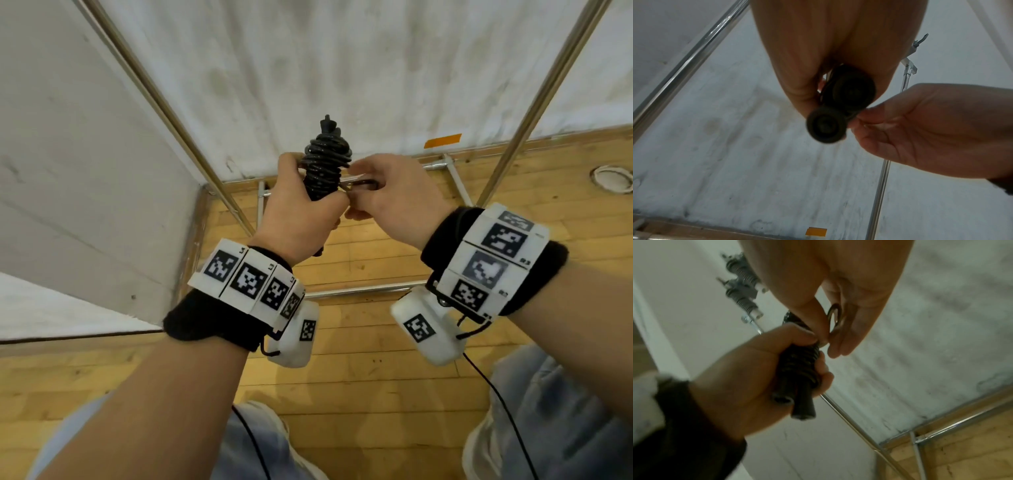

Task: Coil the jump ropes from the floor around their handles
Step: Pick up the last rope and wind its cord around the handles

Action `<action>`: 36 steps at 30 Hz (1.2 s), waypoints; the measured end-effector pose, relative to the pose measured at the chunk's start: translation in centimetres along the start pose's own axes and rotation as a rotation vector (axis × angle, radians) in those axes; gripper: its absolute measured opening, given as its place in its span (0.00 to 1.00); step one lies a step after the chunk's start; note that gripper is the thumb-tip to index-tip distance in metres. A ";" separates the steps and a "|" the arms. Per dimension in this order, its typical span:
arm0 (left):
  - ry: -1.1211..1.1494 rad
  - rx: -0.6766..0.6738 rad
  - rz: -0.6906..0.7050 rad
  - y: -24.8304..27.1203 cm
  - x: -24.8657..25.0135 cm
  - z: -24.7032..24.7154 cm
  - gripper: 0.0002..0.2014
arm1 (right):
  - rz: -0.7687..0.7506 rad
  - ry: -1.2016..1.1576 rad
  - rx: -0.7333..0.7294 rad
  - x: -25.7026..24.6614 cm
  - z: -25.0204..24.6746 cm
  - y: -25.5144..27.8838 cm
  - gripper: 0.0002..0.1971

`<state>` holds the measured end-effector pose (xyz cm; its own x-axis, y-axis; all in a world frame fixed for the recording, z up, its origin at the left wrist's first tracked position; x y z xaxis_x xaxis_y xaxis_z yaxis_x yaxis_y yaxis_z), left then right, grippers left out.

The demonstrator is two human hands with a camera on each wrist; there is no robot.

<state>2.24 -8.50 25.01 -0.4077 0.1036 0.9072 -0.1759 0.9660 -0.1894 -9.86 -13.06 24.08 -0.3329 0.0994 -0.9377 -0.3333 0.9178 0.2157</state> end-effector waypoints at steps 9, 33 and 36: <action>0.109 0.069 -0.066 0.0 0.6 1.2 0.14 | -0.024 0.173 0.022 -0.4 -1.5 0.4 0.04; 0.246 0.293 -0.001 0.9 2.7 1.0 0.04 | -0.367 0.279 0.289 -4.4 -2.6 2.8 0.07; 0.254 0.326 0.000 1.1 2.6 0.7 0.04 | -0.433 0.332 0.303 -4.4 -1.6 3.5 0.10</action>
<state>0.37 -7.37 26.88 -0.1812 0.1984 0.9632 -0.4675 0.8443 -0.2618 -11.02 -10.88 29.42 -0.4963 -0.3862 -0.7775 -0.2508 0.9212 -0.2976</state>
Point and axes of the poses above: each hand's wrist, its own y-axis away from the middle knuckle, its own z-axis out of the palm, x = y × z, the point moved 6 cm from there along -y, towards the middle knuckle, and after that the axes turned 11 degrees about z, right-handed, at the moved point
